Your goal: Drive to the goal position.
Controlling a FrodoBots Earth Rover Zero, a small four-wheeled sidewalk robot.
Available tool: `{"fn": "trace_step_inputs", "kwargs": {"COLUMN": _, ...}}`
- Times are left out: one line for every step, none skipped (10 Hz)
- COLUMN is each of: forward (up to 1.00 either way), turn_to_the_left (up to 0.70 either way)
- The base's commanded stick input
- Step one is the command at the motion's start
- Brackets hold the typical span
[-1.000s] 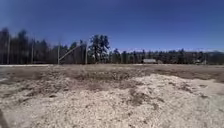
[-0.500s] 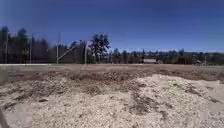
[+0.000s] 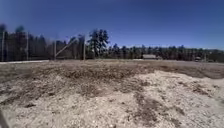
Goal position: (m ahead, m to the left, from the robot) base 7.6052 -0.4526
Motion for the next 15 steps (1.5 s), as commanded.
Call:
{"fn": "trace_step_inputs", "kwargs": {"forward": 0.7, "turn_to_the_left": 0.0}}
{"fn": "trace_step_inputs", "kwargs": {"forward": 0.7, "turn_to_the_left": 0.0}}
{"fn": "trace_step_inputs", "kwargs": {"forward": 0.7, "turn_to_the_left": 0.0}}
{"fn": "trace_step_inputs", "kwargs": {"forward": 0.7, "turn_to_the_left": 0.0}}
{"fn": "trace_step_inputs", "kwargs": {"forward": 0.7, "turn_to_the_left": 0.0}}
{"fn": "trace_step_inputs", "kwargs": {"forward": 0.7, "turn_to_the_left": 0.0}}
{"fn": "trace_step_inputs", "kwargs": {"forward": 0.7, "turn_to_the_left": 0.0}}
{"fn": "trace_step_inputs", "kwargs": {"forward": 0.7, "turn_to_the_left": 0.0}}
{"fn": "trace_step_inputs", "kwargs": {"forward": 0.7, "turn_to_the_left": 0.0}}
{"fn": "trace_step_inputs", "kwargs": {"forward": 0.7, "turn_to_the_left": 0.0}}
{"fn": "trace_step_inputs", "kwargs": {"forward": 0.7, "turn_to_the_left": 0.0}}
{"fn": "trace_step_inputs", "kwargs": {"forward": 0.7, "turn_to_the_left": 0.0}}
{"fn": "trace_step_inputs", "kwargs": {"forward": 0.7, "turn_to_the_left": 0.0}}
{"fn": "trace_step_inputs", "kwargs": {"forward": 0.7, "turn_to_the_left": 0.0}}
{"fn": "trace_step_inputs", "kwargs": {"forward": 0.7, "turn_to_the_left": 0.0}}
